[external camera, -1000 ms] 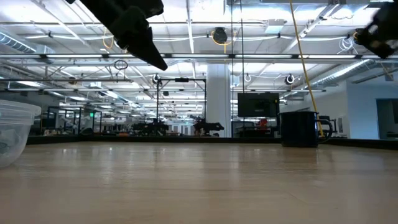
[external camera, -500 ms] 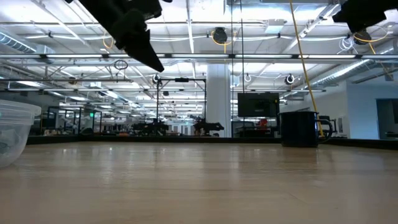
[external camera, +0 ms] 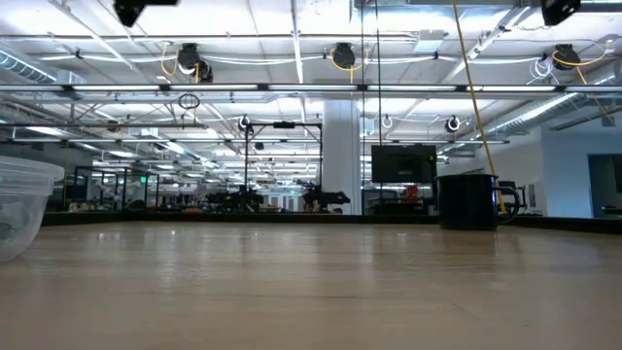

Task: Pick and place Stevia / Truvia into bins
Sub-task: Return to Home Position

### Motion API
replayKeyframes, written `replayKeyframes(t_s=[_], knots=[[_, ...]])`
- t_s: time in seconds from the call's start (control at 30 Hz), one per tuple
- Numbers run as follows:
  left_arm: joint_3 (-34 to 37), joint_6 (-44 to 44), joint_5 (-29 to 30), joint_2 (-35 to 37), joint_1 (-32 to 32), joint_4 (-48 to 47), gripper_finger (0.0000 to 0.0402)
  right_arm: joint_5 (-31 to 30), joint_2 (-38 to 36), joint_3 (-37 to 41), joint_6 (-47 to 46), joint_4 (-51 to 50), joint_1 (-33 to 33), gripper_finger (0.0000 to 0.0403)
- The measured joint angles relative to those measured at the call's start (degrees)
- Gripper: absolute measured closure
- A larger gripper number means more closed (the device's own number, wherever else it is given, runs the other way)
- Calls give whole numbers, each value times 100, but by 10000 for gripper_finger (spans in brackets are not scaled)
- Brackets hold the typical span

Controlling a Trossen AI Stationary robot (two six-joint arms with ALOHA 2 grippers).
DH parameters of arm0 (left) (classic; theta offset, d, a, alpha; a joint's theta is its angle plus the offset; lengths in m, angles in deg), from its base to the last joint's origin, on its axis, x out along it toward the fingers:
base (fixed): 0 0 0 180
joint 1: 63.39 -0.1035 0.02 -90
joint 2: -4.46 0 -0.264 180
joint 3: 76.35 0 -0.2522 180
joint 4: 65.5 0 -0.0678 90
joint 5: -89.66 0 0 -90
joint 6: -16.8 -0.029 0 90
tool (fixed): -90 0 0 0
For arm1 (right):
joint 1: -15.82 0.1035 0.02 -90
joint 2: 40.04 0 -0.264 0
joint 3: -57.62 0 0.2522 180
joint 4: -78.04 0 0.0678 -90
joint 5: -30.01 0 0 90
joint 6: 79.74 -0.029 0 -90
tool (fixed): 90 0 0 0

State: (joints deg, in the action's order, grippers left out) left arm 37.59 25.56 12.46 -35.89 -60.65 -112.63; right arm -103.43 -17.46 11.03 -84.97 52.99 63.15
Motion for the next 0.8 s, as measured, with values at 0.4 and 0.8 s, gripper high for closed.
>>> replayKeyframes(t_s=[0.4, 0.8], knots=[[2255, -50, -376, 2823, -24, 1315, 366, 763, -1760, 1982, 555, 1458, -13, 316], [3677, 40, -496, 3762, -79, 2512, 366, 750, -2248, 2143, 1170, 1420, -436, 316]])
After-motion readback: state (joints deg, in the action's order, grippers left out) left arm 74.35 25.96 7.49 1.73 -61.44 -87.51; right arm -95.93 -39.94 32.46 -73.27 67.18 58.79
